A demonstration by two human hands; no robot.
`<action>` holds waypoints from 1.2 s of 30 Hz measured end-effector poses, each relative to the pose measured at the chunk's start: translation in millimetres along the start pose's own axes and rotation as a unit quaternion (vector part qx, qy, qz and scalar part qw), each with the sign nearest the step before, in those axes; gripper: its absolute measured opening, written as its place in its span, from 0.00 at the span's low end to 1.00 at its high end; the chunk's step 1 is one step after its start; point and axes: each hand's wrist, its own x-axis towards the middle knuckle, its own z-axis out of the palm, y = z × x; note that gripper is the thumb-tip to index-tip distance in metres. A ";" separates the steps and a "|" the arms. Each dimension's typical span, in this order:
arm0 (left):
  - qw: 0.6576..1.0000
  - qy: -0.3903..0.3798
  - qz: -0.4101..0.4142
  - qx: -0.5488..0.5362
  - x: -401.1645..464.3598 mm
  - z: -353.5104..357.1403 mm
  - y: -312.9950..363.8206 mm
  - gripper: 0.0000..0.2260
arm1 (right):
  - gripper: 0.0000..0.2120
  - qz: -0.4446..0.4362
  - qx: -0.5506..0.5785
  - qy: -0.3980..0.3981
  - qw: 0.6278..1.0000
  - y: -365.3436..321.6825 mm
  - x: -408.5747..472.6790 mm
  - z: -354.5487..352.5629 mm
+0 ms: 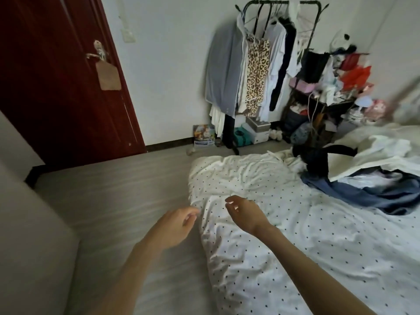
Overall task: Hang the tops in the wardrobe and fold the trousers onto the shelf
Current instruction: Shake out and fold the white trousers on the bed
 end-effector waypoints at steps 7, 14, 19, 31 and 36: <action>0.998 -0.039 0.056 -0.005 153.4 -28.9 -11.8 0.14 | 0.17 0.055 0.019 0.061 0.996 20.3 105.8 -34.4; 0.977 -0.124 0.171 0.011 336.9 -59.6 -18.4 0.13 | 0.18 0.185 0.029 0.162 0.969 36.8 208.7 -72.6; 0.943 -0.170 0.285 0.038 433.9 -44.2 28.9 0.13 | 0.17 0.293 -0.008 0.245 0.924 84.2 220.5 -126.7; 0.859 -0.301 0.405 0.085 613.0 97.2 198.8 0.15 | 0.19 0.534 0.040 0.344 0.771 312.6 252.4 -239.9; 0.842 -0.310 0.434 0.082 659.4 150.4 252.1 0.15 | 0.28 0.602 0.229 0.460 0.612 407.6 254.7 -257.4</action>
